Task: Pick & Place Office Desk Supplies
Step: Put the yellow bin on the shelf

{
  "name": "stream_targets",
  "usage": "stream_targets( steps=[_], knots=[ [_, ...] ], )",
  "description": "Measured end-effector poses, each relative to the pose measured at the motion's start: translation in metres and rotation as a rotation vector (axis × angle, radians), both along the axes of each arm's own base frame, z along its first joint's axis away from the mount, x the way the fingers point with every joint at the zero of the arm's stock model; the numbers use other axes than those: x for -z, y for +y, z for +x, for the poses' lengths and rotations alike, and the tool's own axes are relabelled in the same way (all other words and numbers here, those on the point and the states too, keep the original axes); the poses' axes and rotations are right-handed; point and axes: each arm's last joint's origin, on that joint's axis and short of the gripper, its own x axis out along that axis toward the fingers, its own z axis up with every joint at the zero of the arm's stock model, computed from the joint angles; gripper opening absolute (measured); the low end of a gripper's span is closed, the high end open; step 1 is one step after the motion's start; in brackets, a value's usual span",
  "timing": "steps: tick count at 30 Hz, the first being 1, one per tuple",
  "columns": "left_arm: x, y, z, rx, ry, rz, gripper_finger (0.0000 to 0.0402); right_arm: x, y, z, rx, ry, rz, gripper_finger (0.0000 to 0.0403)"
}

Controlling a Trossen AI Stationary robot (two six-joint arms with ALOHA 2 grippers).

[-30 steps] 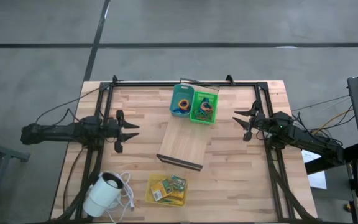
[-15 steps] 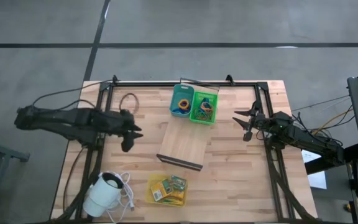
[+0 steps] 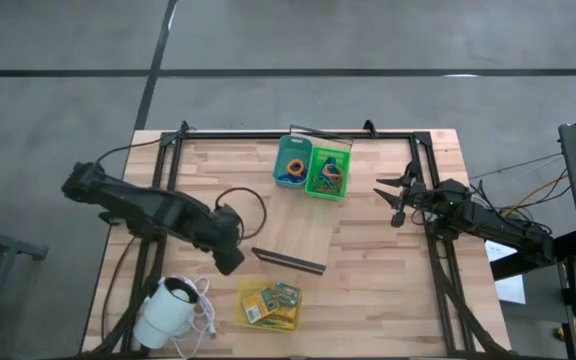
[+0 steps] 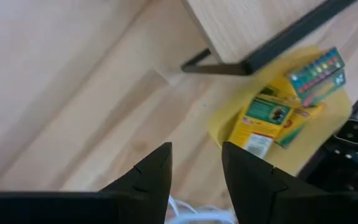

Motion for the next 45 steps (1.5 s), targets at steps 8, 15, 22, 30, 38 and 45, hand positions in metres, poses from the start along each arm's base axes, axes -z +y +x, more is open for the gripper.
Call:
stream_targets(
  steps=[8,15,22,30,38,45],
  knots=[
    [0.006,-0.019,0.023,-0.191,0.082,-0.072,0.0145,0.000,0.000,0.000,0.000,0.002,0.001,0.0111],
    [0.026,-0.034,0.025,-0.382,0.157,-0.151,0.0145,0.000,0.000,0.000,0.000,0.001,0.001,0.0118],
    [0.046,-0.057,0.036,-0.330,0.165,-0.144,0.0145,0.000,0.000,0.000,-0.005,0.001,0.000,0.0126],
    [0.074,-0.068,0.050,-0.326,0.222,-0.099,0.0145,0.000,0.000,0.000,-0.006,0.002,0.000,0.0129],
    [0.103,-0.079,0.054,-0.305,0.325,-0.096,0.0145,0.000,0.000,0.000,-0.007,0.001,0.000,0.0117],
    [0.123,-0.085,0.046,-0.279,0.316,-0.106,0.0145,0.000,0.000,0.000,-0.008,0.001,0.000,0.0110]
  ],
)
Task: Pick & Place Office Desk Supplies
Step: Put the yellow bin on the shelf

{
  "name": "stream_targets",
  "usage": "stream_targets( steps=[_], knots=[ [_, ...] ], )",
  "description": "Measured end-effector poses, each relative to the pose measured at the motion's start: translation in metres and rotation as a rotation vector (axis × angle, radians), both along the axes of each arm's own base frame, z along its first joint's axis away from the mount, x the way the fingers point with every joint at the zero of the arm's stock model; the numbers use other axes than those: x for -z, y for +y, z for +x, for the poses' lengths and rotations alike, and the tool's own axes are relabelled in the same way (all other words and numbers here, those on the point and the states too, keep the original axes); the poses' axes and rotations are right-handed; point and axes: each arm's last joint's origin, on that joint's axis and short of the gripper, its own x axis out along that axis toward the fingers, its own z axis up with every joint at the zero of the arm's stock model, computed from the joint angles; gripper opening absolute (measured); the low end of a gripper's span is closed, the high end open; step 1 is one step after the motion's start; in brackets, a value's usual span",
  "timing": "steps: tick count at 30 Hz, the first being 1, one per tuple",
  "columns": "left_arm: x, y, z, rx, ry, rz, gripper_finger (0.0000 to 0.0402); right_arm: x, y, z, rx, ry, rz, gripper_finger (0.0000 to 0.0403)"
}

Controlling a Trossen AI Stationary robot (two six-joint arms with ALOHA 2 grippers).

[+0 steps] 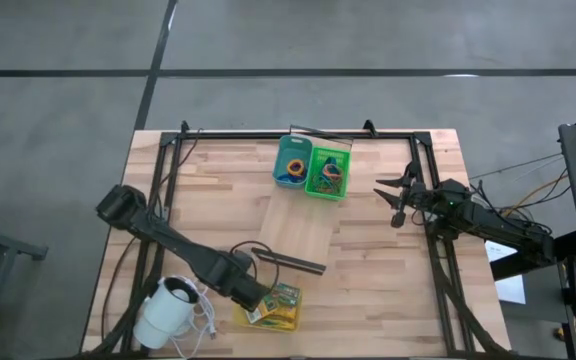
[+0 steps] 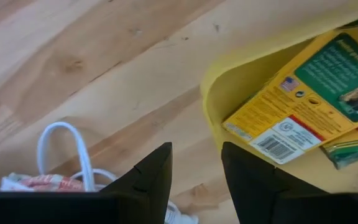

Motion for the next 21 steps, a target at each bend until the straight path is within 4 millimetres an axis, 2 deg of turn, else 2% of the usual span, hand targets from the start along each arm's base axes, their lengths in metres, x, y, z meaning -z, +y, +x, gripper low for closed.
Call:
stream_targets(
  steps=[6,14,21],
  knots=[
    [0.010,-0.003,-0.003,0.011,-0.016,-0.009,0.0145,0.000,0.000,0.000,-0.001,0.000,0.000,0.0112],
    [0.010,-0.004,-0.002,0.012,-0.036,-0.021,0.0145,0.000,0.000,0.000,-0.002,0.000,0.000,0.0121],
    [0.031,-0.004,-0.008,0.023,-0.050,-0.042,0.0144,0.000,0.000,0.000,-0.002,0.000,0.000,0.0121]
  ],
)
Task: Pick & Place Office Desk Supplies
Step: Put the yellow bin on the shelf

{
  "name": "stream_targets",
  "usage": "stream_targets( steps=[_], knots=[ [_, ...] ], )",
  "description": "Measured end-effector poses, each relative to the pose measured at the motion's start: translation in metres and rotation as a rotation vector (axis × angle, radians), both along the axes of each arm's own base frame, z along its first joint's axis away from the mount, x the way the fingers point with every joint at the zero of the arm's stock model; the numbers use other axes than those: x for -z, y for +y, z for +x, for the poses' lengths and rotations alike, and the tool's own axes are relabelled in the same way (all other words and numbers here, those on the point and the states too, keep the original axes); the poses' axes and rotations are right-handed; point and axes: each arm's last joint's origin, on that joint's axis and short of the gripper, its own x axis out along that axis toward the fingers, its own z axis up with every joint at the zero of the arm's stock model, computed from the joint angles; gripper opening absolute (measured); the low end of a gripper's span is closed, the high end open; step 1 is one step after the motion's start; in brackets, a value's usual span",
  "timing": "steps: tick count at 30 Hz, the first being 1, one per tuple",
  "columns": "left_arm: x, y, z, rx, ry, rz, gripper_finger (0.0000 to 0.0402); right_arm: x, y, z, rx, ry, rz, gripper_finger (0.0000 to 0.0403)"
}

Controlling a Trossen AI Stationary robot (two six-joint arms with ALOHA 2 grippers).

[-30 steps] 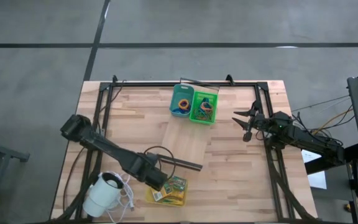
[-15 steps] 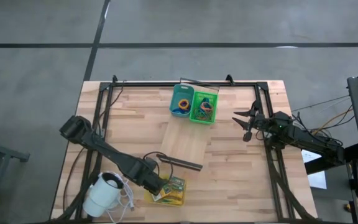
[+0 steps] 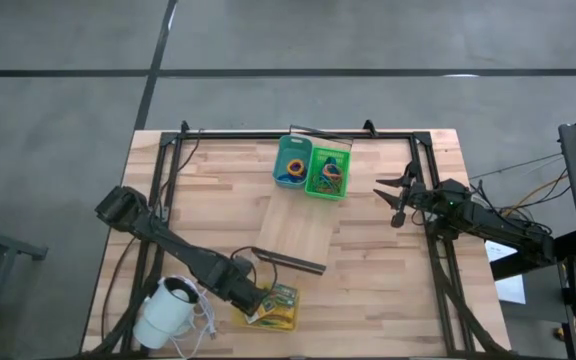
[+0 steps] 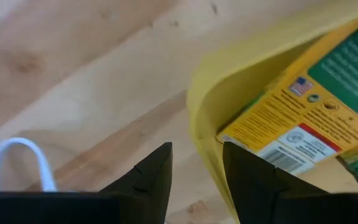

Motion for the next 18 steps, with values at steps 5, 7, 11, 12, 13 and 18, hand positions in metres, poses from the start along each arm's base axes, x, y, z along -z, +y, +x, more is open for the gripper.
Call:
stream_targets(
  steps=[5,7,11,12,13,18],
  knots=[
    [0.0030,-0.0005,-0.0008,0.004,0.006,-0.030,0.0119,0.0000,0.0000,0.0000,0.000,0.000,0.000,0.0114],
    [0.0030,-0.0011,-0.0011,0.006,0.007,-0.031,0.0101,0.0000,0.0000,0.0000,0.000,0.000,0.000,0.0111],
    [0.0031,-0.0012,-0.0014,0.007,0.008,-0.031,0.0051,0.0000,0.0000,0.0000,0.001,0.000,0.000,0.0107],
    [0.0030,-0.0010,-0.0017,0.006,0.011,-0.029,0.0037,0.0000,0.0000,0.0000,0.001,0.000,0.000,0.0105],
    [0.0028,-0.0009,-0.0018,0.005,0.011,-0.029,0.0024,0.0000,0.0000,0.0000,0.001,0.000,0.000,0.0105],
    [0.0004,-0.0031,-0.0015,0.016,0.028,-0.071,0.0008,0.0000,0.0000,0.0000,0.001,0.000,0.000,0.0108]
  ],
)
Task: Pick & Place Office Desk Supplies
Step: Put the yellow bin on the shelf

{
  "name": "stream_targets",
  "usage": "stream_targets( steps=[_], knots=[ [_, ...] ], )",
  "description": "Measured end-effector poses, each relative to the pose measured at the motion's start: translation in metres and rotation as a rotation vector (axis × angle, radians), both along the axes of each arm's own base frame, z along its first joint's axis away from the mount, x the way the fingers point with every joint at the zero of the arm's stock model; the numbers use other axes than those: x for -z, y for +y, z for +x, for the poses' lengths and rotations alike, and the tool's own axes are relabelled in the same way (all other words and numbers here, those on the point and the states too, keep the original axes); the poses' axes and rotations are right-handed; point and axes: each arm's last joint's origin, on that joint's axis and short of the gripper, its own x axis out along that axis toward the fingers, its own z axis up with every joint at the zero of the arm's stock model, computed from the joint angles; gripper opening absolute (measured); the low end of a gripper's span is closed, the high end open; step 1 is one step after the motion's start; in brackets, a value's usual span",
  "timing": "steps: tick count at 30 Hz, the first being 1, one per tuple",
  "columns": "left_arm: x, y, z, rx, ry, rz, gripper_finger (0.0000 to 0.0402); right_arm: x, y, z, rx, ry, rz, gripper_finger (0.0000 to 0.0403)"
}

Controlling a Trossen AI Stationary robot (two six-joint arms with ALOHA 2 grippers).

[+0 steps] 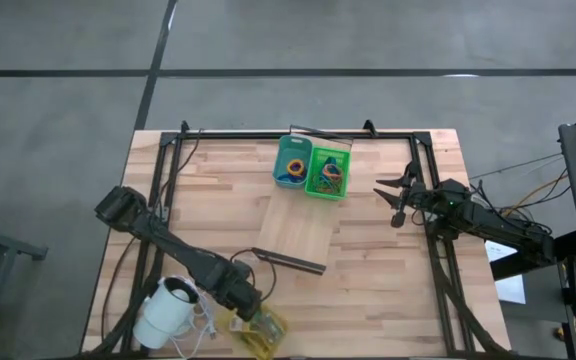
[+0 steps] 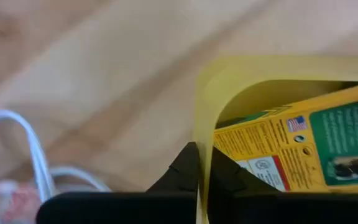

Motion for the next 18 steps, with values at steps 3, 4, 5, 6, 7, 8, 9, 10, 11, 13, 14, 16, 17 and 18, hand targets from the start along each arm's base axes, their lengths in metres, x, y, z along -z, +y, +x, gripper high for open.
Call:
stream_targets(
  steps=[3,4,5,6,7,8,9,10,11,13,14,16,17,18],
  knots=[
    [-0.011,-0.002,0.002,0.002,-0.025,-0.034,0.0008,0.000,0.000,0.000,0.000,0.000,0.000,0.0111],
    [-0.014,-0.001,0.002,0.000,-0.035,-0.037,0.0007,0.000,0.000,0.000,0.000,0.000,0.000,0.0112],
    [-0.017,-0.001,0.002,-0.004,-0.044,-0.039,0.0007,0.000,0.000,0.000,0.000,0.000,0.000,0.0113],
    [-0.019,-0.001,0.002,-0.010,-0.048,-0.040,0.0007,0.000,0.000,0.000,0.001,0.000,0.000,0.0114],
    [-0.021,0.000,0.002,-0.015,-0.052,-0.043,0.0007,0.000,0.000,0.000,0.001,0.000,0.000,0.0115],
    [-0.023,0.000,0.001,-0.021,-0.056,-0.047,0.0006,0.000,0.000,0.000,0.001,0.000,0.000,0.0116],
    [-0.025,0.000,0.001,-0.031,-0.061,-0.053,0.0006,0.000,0.000,0.000,0.001,0.000,0.000,0.0116],
    [-0.028,0.000,0.000,-0.038,-0.066,-0.060,0.0006,0.000,0.000,0.000,0.001,0.000,0.000,0.0117],
    [-0.030,0.000,0.000,-0.043,-0.074,-0.068,0.0006,0.000,0.000,0.000,0.001,0.000,0.000,0.0117],
    [-0.036,0.000,0.000,-0.057,-0.099,-0.088,0.0006,0.000,0.000,0.000,0.001,0.000,0.000,0.0114],
    [-0.039,0.000,0.000,-0.058,-0.116,-0.100,0.0006,0.000,0.000,0.000,0.001,0.000,0.000,0.0113],
    [-0.045,0.000,0.000,-0.060,-0.149,-0.122,0.0006,0.000,0.000,0.000,0.001,0.000,0.000,0.0110],
    [-0.047,0.000,0.000,-0.061,-0.161,-0.129,0.0006,0.000,0.000,0.000,0.001,0.000,0.000,0.0108],
    [-0.050,0.000,0.001,-0.061,-0.176,-0.139,0.0006,0.000,0.000,0.000,0.001,0.000,0.000,0.0107]
  ],
)
